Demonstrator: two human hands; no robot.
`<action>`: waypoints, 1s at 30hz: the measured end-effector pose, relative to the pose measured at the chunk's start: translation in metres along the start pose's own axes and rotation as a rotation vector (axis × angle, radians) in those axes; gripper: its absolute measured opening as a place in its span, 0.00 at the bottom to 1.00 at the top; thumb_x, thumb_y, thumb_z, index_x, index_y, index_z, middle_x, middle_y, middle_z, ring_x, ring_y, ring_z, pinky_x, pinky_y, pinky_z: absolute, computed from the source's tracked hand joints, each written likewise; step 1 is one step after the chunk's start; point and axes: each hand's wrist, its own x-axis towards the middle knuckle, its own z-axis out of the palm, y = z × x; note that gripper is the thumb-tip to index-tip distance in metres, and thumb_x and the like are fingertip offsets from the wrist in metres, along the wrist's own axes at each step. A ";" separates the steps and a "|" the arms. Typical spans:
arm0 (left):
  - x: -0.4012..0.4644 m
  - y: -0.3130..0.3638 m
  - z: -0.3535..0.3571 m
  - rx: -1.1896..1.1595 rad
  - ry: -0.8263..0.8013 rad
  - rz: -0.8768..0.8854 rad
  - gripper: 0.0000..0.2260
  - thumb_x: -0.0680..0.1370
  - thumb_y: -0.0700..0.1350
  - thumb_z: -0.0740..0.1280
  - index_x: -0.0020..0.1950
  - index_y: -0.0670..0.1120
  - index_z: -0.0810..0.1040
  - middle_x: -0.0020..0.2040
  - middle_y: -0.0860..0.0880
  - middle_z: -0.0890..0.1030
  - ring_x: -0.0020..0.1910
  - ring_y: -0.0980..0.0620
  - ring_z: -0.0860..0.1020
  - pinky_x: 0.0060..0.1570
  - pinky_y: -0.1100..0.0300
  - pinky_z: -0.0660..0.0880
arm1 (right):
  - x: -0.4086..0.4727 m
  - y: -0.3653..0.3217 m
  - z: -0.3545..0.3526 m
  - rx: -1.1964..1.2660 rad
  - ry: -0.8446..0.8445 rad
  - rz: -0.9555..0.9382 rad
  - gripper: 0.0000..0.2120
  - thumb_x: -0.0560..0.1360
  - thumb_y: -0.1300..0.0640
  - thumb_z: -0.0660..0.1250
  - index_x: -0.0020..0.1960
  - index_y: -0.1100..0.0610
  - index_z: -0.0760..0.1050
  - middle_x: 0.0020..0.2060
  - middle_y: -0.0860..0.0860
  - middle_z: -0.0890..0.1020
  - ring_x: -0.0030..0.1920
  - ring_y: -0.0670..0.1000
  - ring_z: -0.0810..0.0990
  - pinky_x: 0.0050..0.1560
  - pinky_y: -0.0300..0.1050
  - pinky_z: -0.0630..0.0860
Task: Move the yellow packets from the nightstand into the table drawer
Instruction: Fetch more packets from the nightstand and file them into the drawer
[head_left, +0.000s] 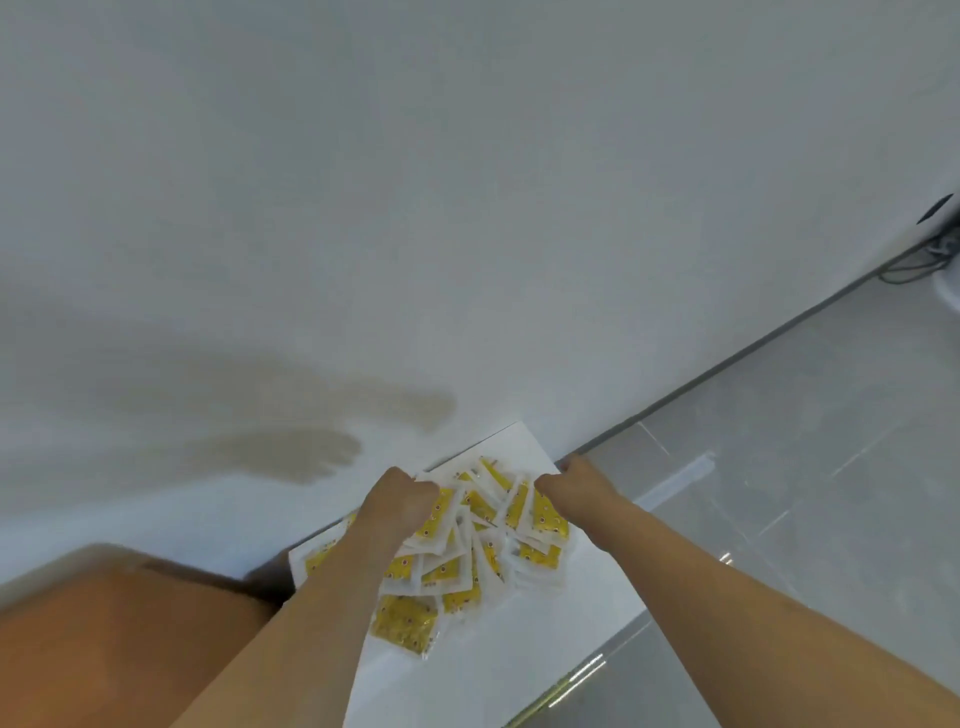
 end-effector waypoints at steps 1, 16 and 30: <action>0.023 -0.009 0.014 0.017 -0.005 -0.045 0.08 0.76 0.44 0.63 0.42 0.39 0.69 0.35 0.45 0.72 0.28 0.51 0.63 0.28 0.60 0.60 | 0.025 0.008 0.012 -0.011 0.011 0.035 0.12 0.76 0.59 0.62 0.54 0.66 0.73 0.42 0.56 0.76 0.38 0.51 0.69 0.38 0.42 0.65; 0.153 -0.066 0.102 0.328 0.206 -0.252 0.47 0.67 0.68 0.71 0.73 0.38 0.60 0.72 0.37 0.65 0.71 0.37 0.64 0.66 0.46 0.66 | 0.177 0.073 0.088 -0.185 0.226 0.433 0.48 0.65 0.41 0.75 0.74 0.60 0.55 0.69 0.59 0.64 0.70 0.61 0.64 0.69 0.56 0.65; 0.156 -0.069 0.112 0.215 0.267 -0.270 0.47 0.66 0.66 0.74 0.71 0.38 0.58 0.70 0.36 0.63 0.70 0.37 0.61 0.66 0.48 0.65 | 0.179 0.079 0.074 -0.120 0.335 0.366 0.37 0.68 0.51 0.77 0.70 0.56 0.61 0.62 0.56 0.73 0.64 0.60 0.70 0.63 0.56 0.72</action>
